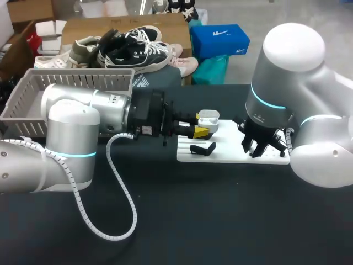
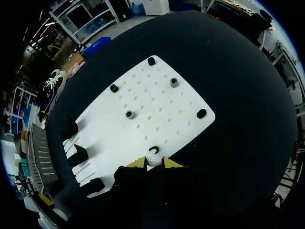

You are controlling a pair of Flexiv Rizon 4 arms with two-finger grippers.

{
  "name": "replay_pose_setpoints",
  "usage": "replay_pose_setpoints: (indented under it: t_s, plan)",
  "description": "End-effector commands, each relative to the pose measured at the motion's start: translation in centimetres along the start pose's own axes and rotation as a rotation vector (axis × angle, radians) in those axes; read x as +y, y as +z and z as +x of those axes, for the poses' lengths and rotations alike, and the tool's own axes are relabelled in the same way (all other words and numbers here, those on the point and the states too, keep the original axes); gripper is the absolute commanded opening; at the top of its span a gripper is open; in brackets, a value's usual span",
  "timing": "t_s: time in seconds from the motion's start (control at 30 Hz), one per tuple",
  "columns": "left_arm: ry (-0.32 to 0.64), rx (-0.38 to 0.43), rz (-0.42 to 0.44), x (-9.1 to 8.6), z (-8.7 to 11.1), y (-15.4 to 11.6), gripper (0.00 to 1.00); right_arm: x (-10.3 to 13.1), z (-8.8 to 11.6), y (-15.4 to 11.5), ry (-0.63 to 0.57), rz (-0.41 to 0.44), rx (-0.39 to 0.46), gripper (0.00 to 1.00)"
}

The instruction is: Pick up each earbud case from the left stands, insert the matching earbuds, close the lid, and place the case in the box.

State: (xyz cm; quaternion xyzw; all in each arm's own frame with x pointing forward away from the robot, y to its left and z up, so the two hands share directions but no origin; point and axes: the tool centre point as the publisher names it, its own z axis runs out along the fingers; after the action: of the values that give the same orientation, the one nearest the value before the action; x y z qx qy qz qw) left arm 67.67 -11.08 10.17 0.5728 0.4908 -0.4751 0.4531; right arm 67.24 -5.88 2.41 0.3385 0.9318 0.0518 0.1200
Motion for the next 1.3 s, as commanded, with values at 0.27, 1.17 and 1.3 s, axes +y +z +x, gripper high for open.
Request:
replay_pose_setpoints:
  t_s: [0.27,1.17,1.3]
  plan:
    - [0.001,0.000,-0.003,0.0,0.0,0.1,0.00,-0.5,0.0,-0.9,0.008,-0.014,0.003,0.00]
    - [0.001,0.000,-0.003,0.0,0.0,0.1,0.00,-0.5,0.0,-12.4,-0.360,-0.036,0.019,0.00]
    - [0.001,0.000,-0.003,0.0,0.0,0.1,0.00,0.2,0.5,-15.0,-0.477,-0.053,0.100,0.00]
